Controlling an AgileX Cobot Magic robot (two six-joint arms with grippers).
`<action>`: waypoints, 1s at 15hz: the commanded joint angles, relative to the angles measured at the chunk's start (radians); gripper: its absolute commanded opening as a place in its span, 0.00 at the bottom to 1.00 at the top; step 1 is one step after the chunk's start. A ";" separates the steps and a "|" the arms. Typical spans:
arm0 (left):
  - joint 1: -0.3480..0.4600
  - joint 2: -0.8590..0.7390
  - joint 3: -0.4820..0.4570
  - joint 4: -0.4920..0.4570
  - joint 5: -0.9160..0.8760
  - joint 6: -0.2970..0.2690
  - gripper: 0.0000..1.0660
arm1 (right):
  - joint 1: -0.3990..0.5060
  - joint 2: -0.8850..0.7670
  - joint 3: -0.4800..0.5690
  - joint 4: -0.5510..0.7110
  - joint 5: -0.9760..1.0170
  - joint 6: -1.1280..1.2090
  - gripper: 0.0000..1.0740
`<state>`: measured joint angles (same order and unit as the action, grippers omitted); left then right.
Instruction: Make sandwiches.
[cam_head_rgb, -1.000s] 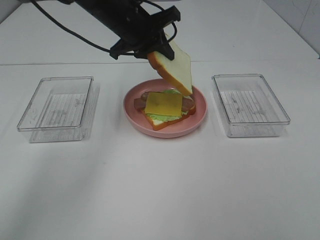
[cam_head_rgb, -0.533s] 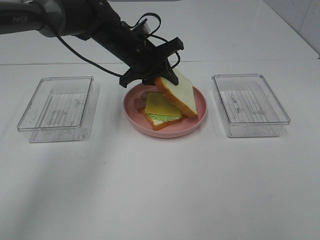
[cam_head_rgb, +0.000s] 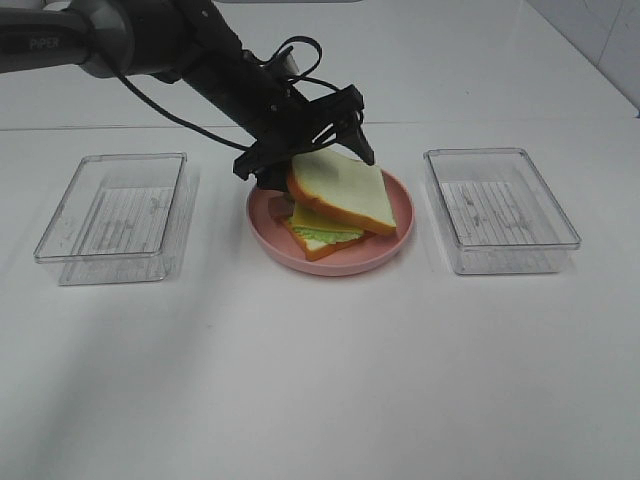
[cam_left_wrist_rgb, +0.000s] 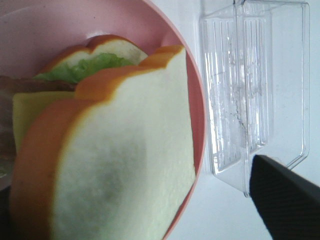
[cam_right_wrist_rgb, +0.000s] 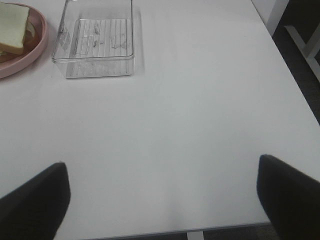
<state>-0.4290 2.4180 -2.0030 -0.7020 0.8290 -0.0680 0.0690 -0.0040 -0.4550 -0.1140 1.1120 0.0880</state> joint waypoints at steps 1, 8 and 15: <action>0.002 -0.002 -0.061 0.047 0.057 -0.035 0.96 | -0.005 -0.030 0.002 -0.004 -0.010 -0.013 0.91; 0.002 -0.002 -0.309 0.441 0.386 -0.198 0.95 | -0.005 -0.030 0.002 -0.004 -0.010 -0.013 0.91; 0.004 -0.179 -0.278 0.613 0.488 -0.111 0.95 | -0.005 -0.030 0.002 -0.004 -0.010 -0.013 0.91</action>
<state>-0.4240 2.2790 -2.3040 -0.1190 1.2080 -0.1920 0.0690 -0.0040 -0.4550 -0.1140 1.1130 0.0880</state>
